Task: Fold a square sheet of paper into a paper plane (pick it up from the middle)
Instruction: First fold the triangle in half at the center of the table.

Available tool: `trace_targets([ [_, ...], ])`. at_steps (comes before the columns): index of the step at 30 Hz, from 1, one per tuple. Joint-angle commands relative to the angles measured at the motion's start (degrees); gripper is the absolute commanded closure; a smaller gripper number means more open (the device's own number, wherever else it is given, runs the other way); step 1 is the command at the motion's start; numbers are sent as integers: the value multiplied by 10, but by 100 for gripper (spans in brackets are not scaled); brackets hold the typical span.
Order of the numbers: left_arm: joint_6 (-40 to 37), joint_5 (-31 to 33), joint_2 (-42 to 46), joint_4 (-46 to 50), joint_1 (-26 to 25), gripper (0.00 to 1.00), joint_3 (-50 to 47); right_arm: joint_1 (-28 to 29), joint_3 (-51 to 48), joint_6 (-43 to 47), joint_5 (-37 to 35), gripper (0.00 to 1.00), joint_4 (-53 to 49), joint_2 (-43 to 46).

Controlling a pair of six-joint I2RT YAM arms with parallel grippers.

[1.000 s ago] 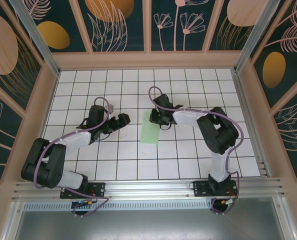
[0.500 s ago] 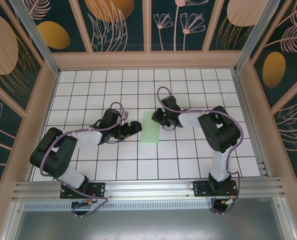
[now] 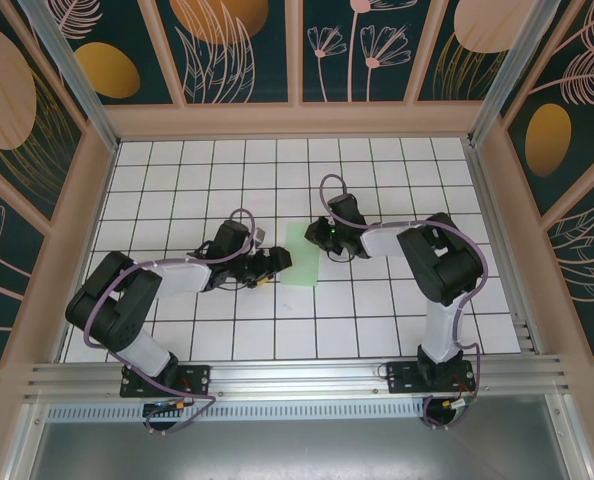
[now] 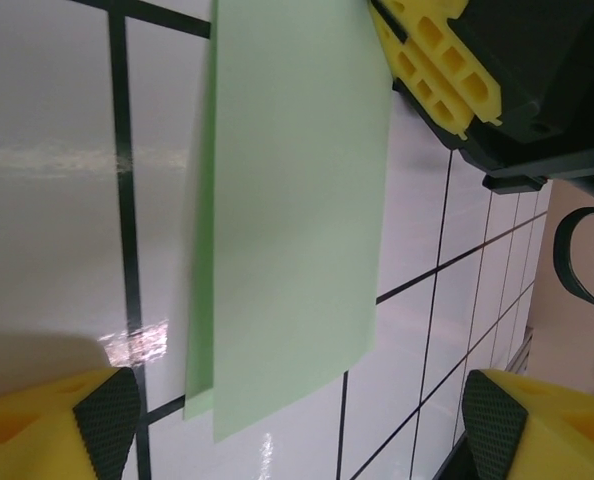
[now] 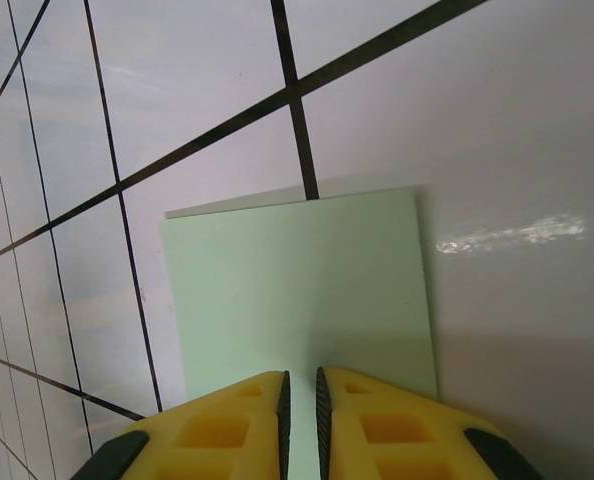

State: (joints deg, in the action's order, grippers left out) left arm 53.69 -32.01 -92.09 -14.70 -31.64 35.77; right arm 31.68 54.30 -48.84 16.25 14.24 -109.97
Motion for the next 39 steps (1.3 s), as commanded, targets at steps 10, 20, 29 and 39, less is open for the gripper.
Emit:
trace_targets([
  [10, 2, -41, -22, -15, -16, 16, 17, 0, -25, 1, -10, 82, -83, -34],
  [20, 0, -61, -21, -46, -19, 22, 21, 0, -25, 4, -11, 83, -87, -36],
  [29, 11, -82, -22, -104, -19, 36, 23, 0, -25, 9, -10, 85, -94, -32],
  [39, 20, -91, -76, -153, -19, 35, 58, 0, -23, 16, 5, 87, -98, -26],
])
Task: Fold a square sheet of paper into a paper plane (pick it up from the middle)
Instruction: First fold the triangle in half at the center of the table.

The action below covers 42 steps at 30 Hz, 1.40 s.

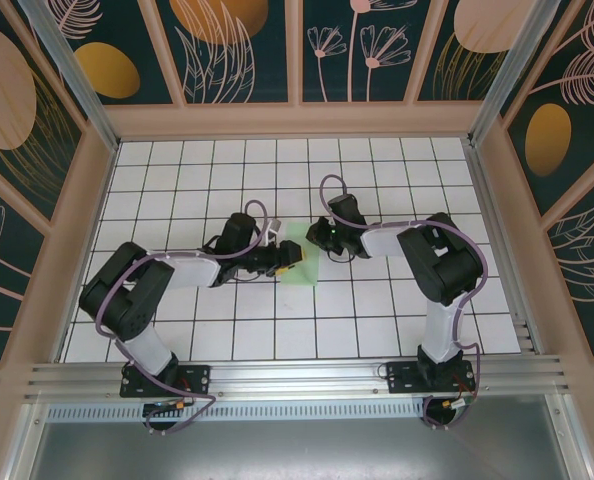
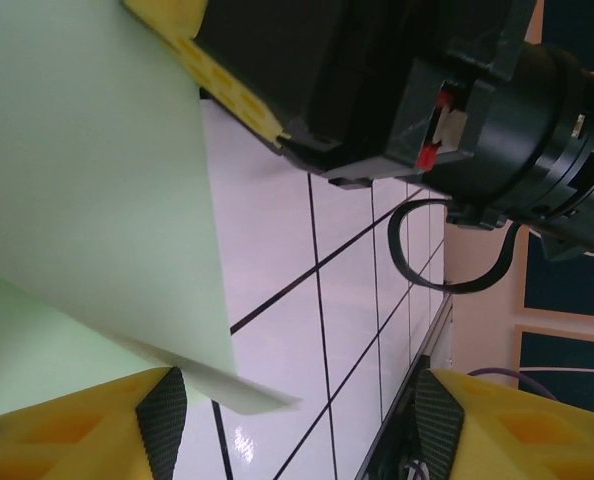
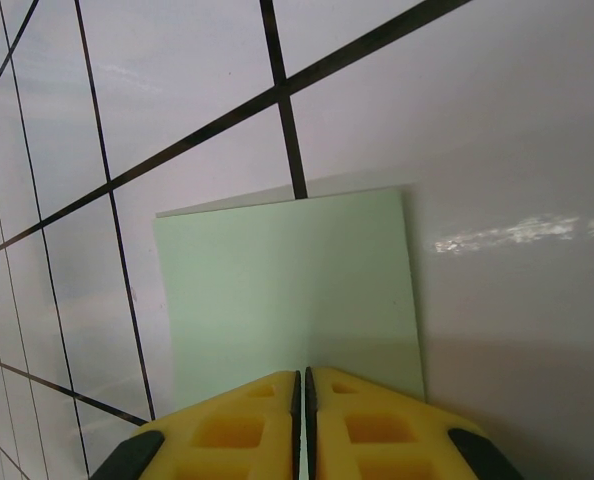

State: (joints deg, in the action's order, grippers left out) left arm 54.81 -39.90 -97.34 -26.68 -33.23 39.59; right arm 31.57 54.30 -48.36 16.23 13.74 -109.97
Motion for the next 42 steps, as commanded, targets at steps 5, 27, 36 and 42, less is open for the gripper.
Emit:
trace_targets([
  [5, 3, 19, -56, -28, -3, 34, 30, -13, -26, 26, 27, 87, -85, -1],
  [27, -5, 57, -70, -27, -3, 74, 24, -5, -58, 153, 151, 70, -96, 129],
  [36, -4, 57, -72, -27, -3, 76, 24, 7, -50, 160, 156, 71, -111, 112],
  [42, -4, 56, -72, -27, -3, 76, 26, 13, -49, 165, 156, 74, -120, 107],
])
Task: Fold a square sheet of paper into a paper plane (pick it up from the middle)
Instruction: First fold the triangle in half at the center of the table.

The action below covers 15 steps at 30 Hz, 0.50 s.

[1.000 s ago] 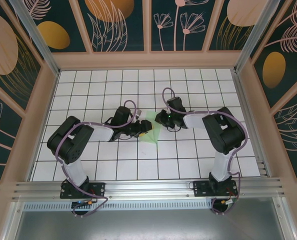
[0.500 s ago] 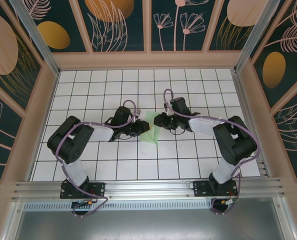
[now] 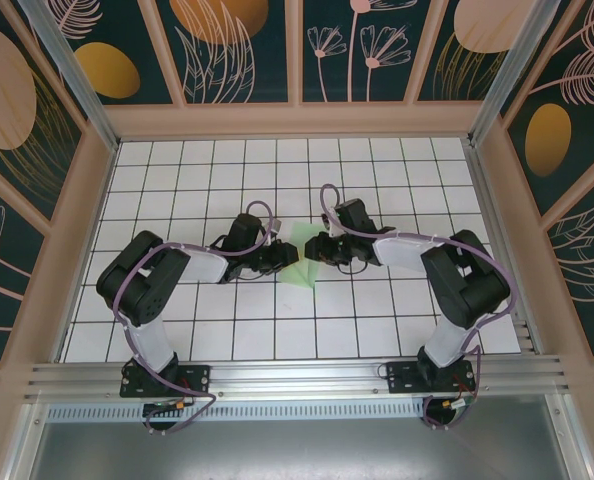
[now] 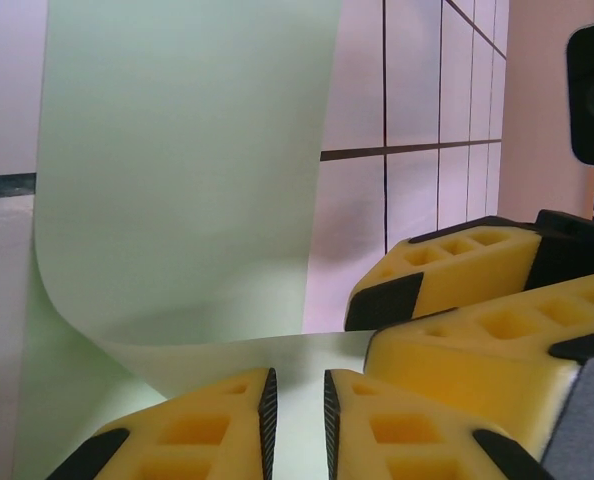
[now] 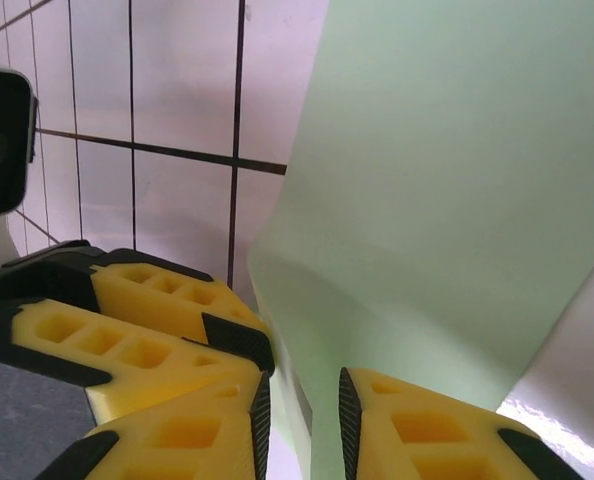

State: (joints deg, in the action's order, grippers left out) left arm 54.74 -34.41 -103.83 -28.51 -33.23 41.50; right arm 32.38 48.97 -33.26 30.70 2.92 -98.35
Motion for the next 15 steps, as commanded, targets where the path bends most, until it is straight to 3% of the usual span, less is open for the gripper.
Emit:
trace_targets([
  [1, -3, 1, -8, -8, -3, 77, 7, 6, 3, 14, 11, 76, -10, -9],
  [7, -3, -4, -1, -9, -3, 76, 8, 5, 7, 13, -17, 92, -25, -14],
  [15, -9, -26, 14, -9, -3, 75, 14, 3, 19, 16, -69, 94, -59, -35],
])
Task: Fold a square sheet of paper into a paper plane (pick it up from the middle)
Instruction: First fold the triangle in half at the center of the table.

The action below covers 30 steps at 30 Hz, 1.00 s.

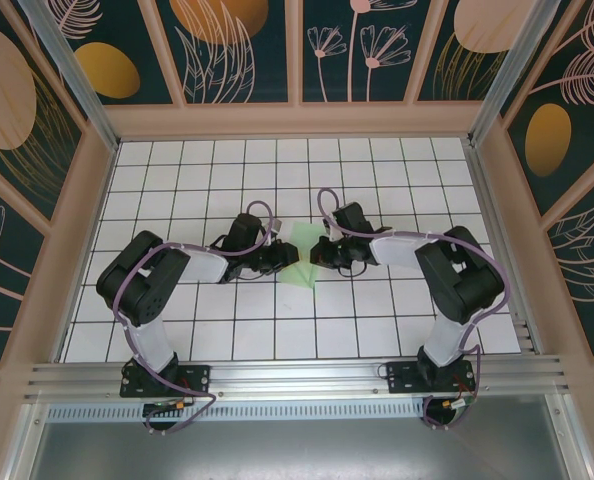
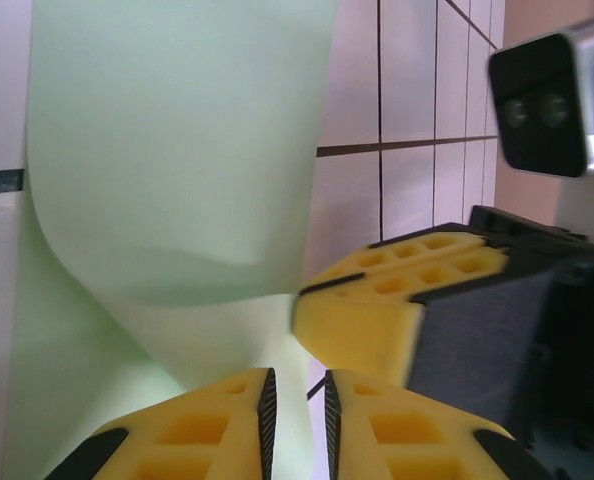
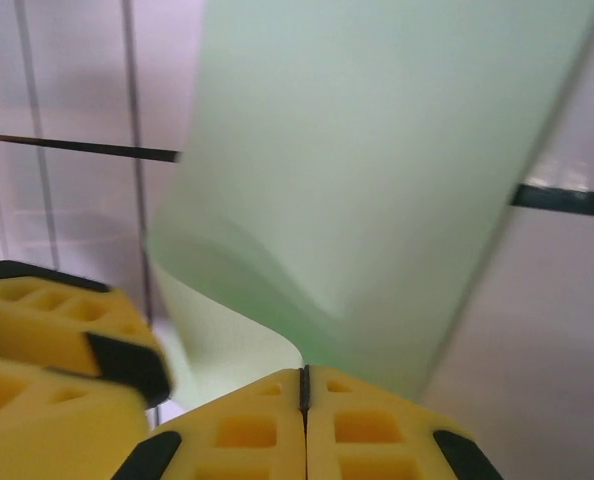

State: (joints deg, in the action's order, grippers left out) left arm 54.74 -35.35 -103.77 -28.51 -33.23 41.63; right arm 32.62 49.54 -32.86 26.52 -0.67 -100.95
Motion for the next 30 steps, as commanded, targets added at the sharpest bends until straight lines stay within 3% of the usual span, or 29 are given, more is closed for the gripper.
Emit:
trace_targets([
  [1, -9, -19, 12, -11, -3, 75, 14, 1, 14, 12, -33, 94, -26, -10],
  [30, -23, -50, -40, 2, -4, 77, 58, -5, 16, 7, -62, 95, -32, 1],
])
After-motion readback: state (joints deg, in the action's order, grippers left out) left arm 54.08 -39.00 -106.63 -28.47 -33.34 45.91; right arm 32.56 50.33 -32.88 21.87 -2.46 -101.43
